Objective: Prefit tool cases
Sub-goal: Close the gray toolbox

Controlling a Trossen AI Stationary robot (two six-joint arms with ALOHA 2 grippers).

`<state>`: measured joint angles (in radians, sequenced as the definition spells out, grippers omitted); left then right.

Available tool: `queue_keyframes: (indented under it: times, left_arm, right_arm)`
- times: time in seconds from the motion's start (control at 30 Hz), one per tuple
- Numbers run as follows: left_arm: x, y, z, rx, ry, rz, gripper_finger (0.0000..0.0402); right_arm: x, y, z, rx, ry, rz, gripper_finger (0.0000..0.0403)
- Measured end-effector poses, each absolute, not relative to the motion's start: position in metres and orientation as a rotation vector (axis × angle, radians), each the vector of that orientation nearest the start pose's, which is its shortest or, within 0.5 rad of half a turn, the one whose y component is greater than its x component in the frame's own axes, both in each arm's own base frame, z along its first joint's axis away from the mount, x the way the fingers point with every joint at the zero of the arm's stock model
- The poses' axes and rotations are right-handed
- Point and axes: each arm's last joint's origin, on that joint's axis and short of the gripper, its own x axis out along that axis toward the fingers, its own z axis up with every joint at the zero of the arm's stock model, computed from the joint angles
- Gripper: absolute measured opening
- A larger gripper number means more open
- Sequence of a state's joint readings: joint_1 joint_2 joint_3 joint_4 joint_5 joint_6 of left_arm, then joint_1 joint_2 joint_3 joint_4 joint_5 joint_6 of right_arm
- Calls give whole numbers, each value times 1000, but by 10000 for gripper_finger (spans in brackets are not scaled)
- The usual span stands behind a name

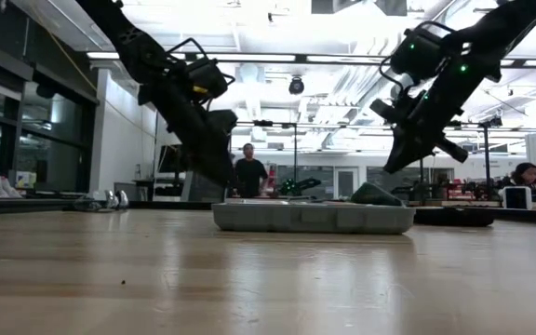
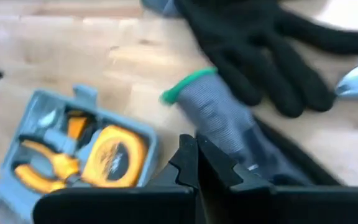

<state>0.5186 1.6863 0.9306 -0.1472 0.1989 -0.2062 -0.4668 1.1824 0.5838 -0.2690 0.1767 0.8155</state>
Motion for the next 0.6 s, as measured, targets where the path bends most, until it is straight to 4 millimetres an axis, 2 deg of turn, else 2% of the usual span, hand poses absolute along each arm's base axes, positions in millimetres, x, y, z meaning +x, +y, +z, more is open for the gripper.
queue_keyframes:
  times: [0.17,0.27,0.5,0.6]
  left_arm:
    - [291,160,168,-500,784,385,135]
    - [293,160,167,-500,774,387,135]
    - [296,163,142,-617,832,411,135]
    - [297,163,132,-649,859,408,135]
  right_arm:
    - [205,-88,183,880,608,-821,0]
    - [213,-83,173,885,656,-797,0]
    - [231,-95,140,960,712,-752,0]
    - [232,-102,127,1002,731,-794,0]
